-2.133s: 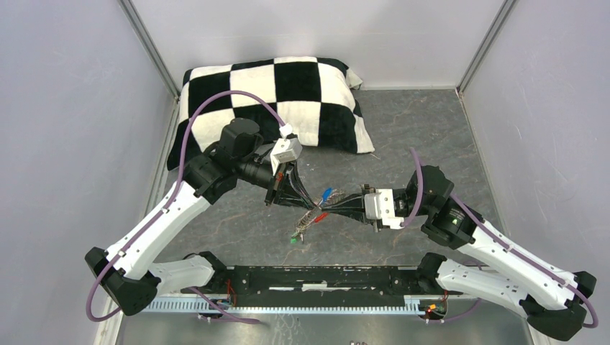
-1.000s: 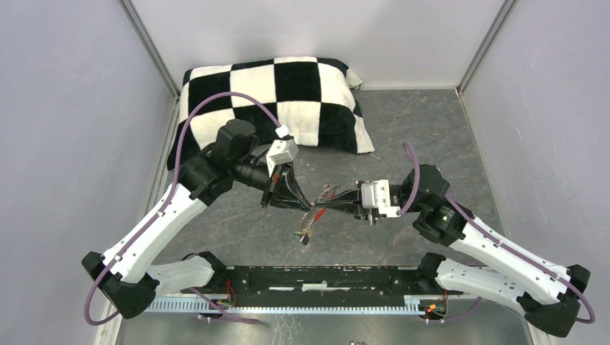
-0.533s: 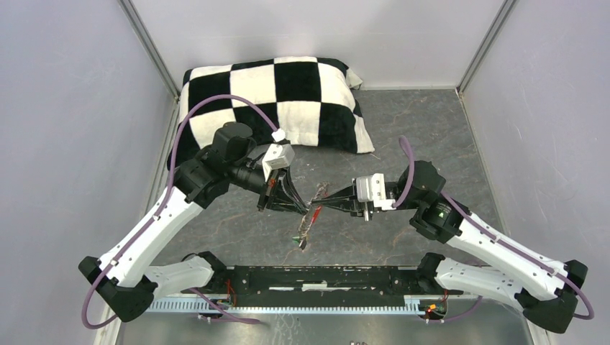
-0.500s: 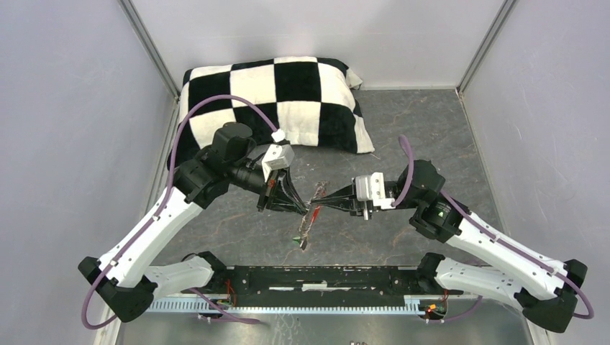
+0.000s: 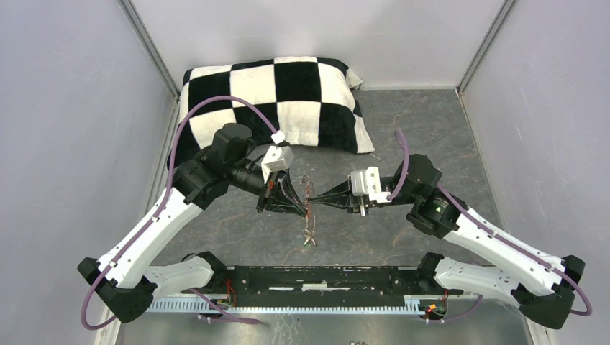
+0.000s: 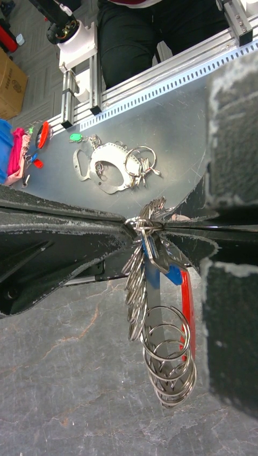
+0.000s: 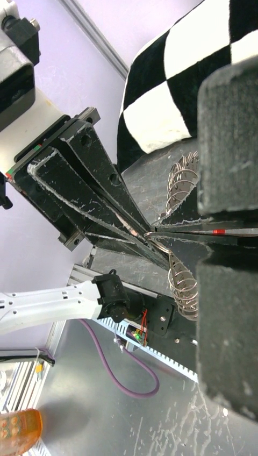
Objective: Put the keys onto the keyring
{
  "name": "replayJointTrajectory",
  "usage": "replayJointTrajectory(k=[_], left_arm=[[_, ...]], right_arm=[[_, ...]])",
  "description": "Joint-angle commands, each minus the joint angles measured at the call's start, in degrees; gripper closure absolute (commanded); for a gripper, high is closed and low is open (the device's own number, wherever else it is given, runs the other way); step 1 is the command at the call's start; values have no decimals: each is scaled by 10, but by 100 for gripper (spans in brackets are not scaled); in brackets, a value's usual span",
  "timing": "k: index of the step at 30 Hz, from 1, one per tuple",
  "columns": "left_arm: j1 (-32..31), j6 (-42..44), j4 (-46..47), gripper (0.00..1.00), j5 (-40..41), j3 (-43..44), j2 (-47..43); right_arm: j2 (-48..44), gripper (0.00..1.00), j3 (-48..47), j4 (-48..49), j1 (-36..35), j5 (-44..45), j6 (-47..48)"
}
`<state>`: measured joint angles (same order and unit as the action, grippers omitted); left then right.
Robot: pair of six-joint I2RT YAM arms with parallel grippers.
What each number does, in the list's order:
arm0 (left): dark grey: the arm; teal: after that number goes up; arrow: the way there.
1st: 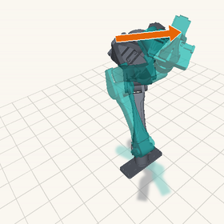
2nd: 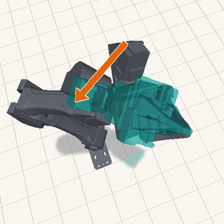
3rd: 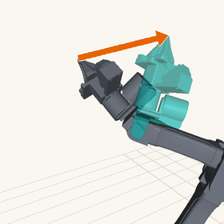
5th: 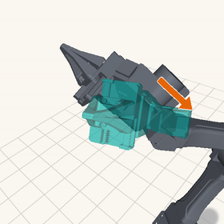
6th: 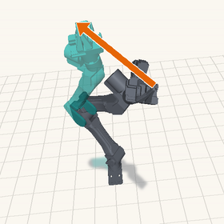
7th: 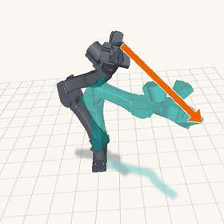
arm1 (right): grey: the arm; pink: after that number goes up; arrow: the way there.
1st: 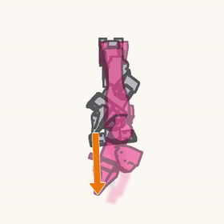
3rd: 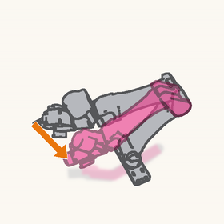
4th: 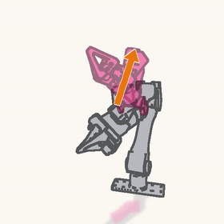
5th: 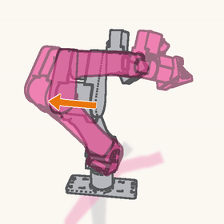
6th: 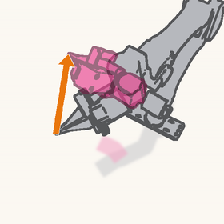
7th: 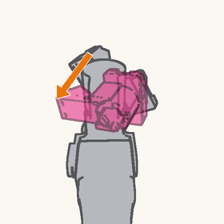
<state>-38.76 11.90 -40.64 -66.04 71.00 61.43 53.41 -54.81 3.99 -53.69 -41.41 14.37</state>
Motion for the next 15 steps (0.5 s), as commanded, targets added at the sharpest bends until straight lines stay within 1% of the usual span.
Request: replayJointTrajectory(k=[1, 8, 11, 15], left_arm=[[-5, 28, 17, 98, -3, 30, -12], [-5, 26, 17, 98, 11, 30, -16], [-5, 1, 40, 98, 13, 26, -18], [-5, -2, 44, 98, 12, 25, -20]], right_arm=[[5, 100, -28, -6, -2, -26, -6], [-4, 100, -24, -15, -2, -32, -1], [-1, 100, -27, -20, -2, -35, -1], [2, 100, -28, -25, -2, -36, 0]])
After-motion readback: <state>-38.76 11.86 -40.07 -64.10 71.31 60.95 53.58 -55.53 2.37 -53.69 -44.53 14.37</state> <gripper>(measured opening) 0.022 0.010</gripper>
